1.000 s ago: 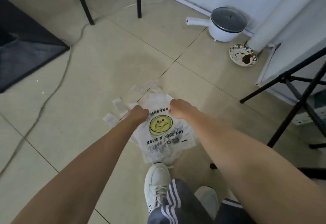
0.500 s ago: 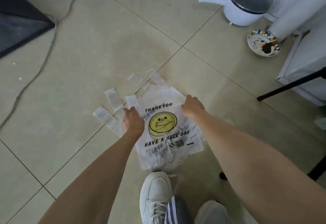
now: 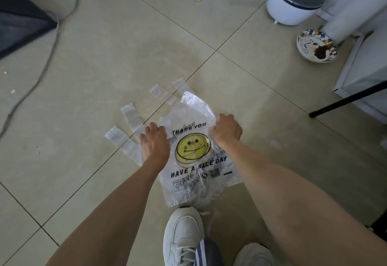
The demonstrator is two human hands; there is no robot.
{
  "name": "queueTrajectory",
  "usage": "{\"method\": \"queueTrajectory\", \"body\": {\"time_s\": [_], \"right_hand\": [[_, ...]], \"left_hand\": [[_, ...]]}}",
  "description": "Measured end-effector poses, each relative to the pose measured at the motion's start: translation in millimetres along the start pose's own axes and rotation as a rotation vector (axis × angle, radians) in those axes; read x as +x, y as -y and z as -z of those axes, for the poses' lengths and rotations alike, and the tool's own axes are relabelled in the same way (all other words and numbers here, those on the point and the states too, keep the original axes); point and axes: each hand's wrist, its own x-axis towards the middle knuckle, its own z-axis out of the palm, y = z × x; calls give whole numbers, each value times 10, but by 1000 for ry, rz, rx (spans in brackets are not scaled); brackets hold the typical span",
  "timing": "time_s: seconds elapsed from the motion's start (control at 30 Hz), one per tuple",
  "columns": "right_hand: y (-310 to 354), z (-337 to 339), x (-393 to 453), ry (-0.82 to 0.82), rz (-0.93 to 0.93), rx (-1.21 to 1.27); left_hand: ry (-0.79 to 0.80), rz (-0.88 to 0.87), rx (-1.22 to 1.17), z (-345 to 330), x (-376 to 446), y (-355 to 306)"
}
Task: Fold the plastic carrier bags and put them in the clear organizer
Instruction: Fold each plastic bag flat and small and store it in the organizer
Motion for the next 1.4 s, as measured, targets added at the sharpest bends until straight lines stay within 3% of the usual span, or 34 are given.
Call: {"method": "queueTrajectory", "body": {"time_s": [0.13, 0.4, 0.63, 0.87, 1.13, 1.3, 1.4], "right_hand": [[-18, 103, -14, -43, 9, 59], [50, 595, -231, 46, -86, 412], [37, 1244, -832, 42, -53, 469], [-5, 1997, -1448, -74, -35, 573], [-183, 2982, -2083, -214, 5, 643], [-413, 3550, -2476, -336, 69, 723], [-600, 3855, -2784, -442, 133, 778]], "left_hand": [[-52, -21, -26, 25, 14, 29], [-30, -25, -531, 502, -37, -140], [-239, -190, -513, 1210, -390, -329], [-347, -179, -498, 2176, -703, -495], [-302, -353, -701, 3136, -1239, -1053], [-61, -123, -1060, 3739, -1463, -1345], [-13, -117, -1180, 3994, -1634, -1485]]}}
